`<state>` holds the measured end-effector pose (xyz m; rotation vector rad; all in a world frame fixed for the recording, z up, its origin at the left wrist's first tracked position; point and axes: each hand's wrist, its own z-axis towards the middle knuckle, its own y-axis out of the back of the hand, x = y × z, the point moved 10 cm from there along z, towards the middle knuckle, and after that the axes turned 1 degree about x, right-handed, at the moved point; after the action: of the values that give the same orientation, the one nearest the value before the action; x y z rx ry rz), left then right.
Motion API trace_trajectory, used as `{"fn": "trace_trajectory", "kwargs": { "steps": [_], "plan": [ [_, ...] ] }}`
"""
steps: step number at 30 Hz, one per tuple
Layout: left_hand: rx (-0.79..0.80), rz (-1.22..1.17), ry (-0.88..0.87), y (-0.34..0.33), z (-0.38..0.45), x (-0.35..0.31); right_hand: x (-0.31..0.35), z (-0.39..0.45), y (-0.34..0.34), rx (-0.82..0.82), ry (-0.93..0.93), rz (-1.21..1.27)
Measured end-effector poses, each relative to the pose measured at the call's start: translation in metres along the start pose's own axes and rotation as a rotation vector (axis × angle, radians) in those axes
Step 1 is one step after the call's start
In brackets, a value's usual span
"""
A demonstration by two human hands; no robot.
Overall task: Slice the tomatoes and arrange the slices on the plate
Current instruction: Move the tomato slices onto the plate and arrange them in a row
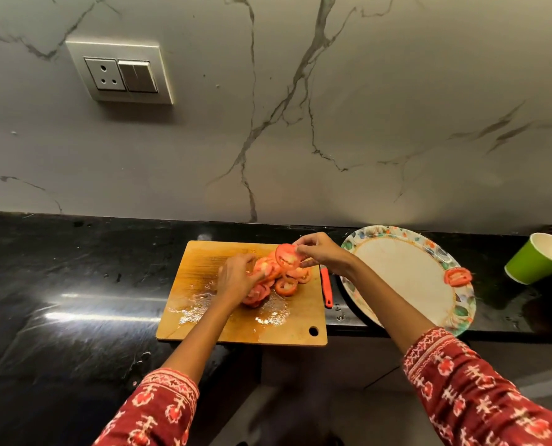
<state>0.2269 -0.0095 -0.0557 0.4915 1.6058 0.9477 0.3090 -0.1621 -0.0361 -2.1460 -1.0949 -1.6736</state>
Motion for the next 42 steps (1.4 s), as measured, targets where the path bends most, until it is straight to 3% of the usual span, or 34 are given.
{"fn": "trace_trajectory", "kwargs": {
  "steps": [2,4,7,12,17,23,29,34,37,39,42],
  "plan": [
    [-0.023,-0.179,-0.064,0.000,0.004,-0.026,-0.004,-0.008,0.006,0.069,-0.022,0.055],
    [0.064,-0.376,-0.073,-0.013,0.007,-0.050,-0.009,-0.017,0.021,0.063,-0.024,0.073],
    [0.233,-0.567,-0.026,-0.055,0.010,-0.080,-0.027,-0.033,0.062,-0.088,-0.009,0.138],
    [0.350,-0.776,0.053,-0.121,0.008,-0.129,-0.071,-0.065,0.127,-0.296,-0.031,0.219],
    [0.473,-0.944,0.203,-0.199,0.011,-0.189,-0.126,-0.108,0.201,-0.375,-0.141,0.186],
    [0.478,-0.734,0.075,-0.257,0.020,-0.267,-0.162,-0.143,0.293,-0.543,-0.208,0.037],
    [0.540,-0.401,-0.117,-0.295,0.029,-0.316,-0.178,-0.136,0.342,-0.592,-0.237,-0.196],
    [0.406,-0.188,-0.236,-0.300,0.031,-0.323,-0.188,-0.122,0.352,-0.574,-0.241,-0.290],
    [0.338,-0.153,-0.270,-0.299,0.031,-0.324,-0.184,-0.126,0.368,-0.658,-0.205,-0.313],
    [0.335,-0.158,-0.286,-0.300,0.032,-0.326,-0.185,-0.129,0.370,-0.627,-0.194,-0.302],
    [0.331,-0.167,-0.300,-0.303,0.033,-0.325,-0.192,-0.127,0.354,-0.426,-0.210,-0.344]
  ]
}}
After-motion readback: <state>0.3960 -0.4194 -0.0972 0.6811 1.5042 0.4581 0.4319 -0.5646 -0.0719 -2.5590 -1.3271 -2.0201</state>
